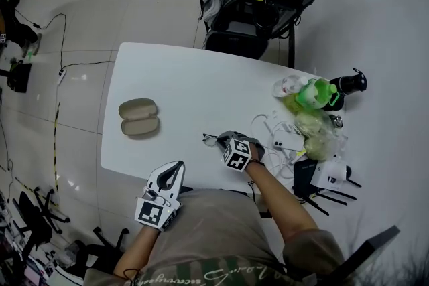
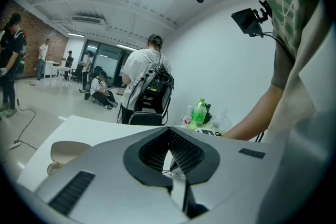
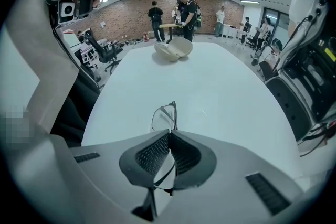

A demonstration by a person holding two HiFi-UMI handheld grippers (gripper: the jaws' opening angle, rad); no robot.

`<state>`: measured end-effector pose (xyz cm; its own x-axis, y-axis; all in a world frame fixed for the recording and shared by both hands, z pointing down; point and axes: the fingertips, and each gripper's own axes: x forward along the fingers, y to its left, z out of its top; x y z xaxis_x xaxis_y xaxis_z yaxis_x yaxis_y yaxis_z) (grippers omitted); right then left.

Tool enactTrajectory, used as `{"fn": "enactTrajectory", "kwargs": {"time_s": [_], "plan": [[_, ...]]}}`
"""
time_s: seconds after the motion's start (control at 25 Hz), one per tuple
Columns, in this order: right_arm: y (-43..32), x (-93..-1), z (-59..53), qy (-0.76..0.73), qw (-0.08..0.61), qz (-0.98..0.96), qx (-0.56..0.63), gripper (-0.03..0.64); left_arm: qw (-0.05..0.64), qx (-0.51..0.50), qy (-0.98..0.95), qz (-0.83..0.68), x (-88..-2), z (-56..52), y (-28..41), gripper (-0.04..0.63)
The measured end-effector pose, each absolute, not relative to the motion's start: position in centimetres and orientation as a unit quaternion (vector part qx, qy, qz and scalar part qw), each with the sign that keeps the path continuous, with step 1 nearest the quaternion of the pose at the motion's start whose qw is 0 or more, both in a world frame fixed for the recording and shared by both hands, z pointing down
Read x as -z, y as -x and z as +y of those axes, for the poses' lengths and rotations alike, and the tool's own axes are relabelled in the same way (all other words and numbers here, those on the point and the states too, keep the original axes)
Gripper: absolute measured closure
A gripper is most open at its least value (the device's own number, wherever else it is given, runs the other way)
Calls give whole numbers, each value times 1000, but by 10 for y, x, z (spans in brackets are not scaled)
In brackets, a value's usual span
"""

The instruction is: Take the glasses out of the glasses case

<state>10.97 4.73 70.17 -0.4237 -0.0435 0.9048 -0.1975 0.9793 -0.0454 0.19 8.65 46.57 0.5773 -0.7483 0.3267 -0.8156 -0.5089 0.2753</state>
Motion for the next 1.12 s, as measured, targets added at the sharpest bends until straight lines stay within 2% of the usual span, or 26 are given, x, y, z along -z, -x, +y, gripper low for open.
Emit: {"fn": "enactTrajectory", "kwargs": {"time_s": [1.12], "plan": [[-121, -704, 77, -78, 527, -842, -89, 597, 211, -96, -875, -425, -466, 91, -10, 588]]}}
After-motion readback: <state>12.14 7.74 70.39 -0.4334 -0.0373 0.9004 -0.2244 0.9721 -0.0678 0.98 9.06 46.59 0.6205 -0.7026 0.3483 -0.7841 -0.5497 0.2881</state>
